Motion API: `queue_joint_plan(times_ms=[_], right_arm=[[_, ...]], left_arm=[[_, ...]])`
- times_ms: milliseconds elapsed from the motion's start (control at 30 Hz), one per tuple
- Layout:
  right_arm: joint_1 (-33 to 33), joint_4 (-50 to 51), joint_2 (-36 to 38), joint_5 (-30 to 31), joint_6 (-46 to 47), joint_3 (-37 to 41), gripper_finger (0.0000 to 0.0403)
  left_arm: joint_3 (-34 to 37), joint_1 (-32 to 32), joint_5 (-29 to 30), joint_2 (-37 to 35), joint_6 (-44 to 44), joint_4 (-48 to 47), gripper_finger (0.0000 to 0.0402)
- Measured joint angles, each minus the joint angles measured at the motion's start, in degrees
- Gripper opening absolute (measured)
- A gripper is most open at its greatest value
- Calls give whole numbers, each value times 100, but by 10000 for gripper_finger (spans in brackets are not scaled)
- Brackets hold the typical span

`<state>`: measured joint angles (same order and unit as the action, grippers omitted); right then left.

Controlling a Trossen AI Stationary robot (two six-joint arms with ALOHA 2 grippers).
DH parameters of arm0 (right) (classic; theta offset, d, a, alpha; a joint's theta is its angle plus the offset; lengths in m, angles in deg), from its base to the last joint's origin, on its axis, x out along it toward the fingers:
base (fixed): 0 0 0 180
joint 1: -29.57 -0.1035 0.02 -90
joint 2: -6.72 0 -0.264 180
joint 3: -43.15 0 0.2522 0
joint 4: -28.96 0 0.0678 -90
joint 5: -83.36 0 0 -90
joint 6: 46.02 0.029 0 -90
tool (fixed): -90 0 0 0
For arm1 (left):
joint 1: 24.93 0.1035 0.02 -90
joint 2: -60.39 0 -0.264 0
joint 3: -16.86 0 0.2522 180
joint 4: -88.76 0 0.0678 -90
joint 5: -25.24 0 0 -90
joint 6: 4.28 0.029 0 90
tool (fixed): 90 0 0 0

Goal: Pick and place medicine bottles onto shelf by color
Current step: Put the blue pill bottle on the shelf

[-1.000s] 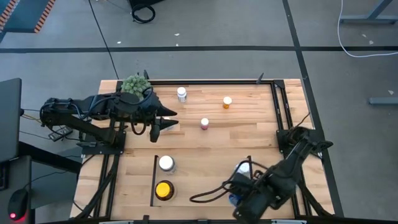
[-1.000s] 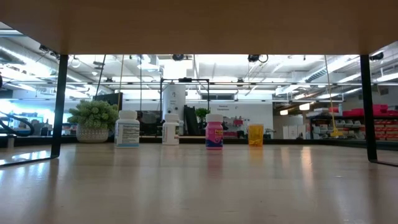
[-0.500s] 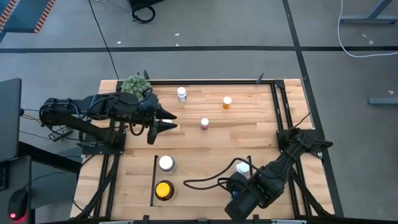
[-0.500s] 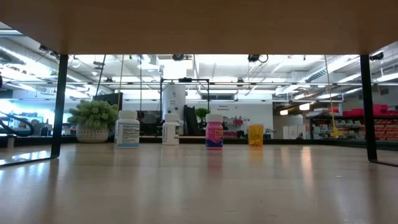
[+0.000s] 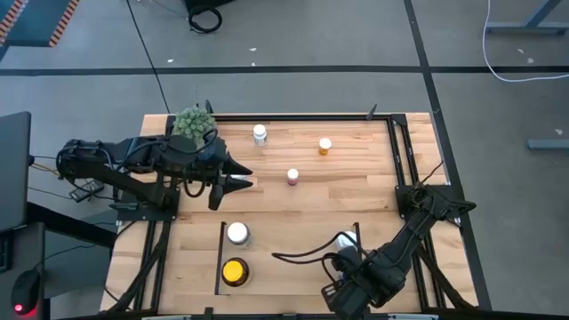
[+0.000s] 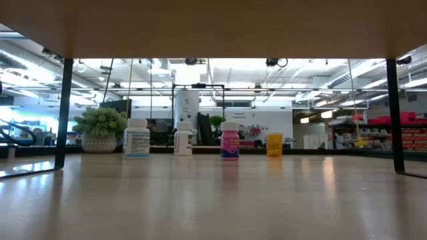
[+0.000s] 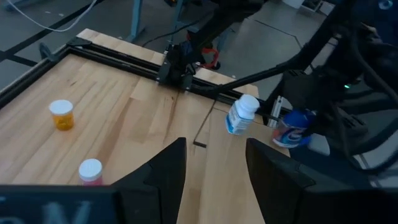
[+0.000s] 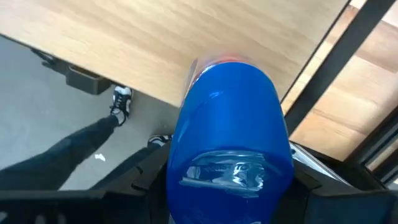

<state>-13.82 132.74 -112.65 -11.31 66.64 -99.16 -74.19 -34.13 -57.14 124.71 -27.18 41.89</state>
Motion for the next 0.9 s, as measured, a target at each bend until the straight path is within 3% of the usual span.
queue_joint_plan(times_ms=[500,900], right_arm=[[126,-1,4,-14,71,197,201],[123,-1,4,166,501,201,233]], left_arm=[[4,-43,2,0,-44,2,172],[5,-43,2,0,-48,4,172]])
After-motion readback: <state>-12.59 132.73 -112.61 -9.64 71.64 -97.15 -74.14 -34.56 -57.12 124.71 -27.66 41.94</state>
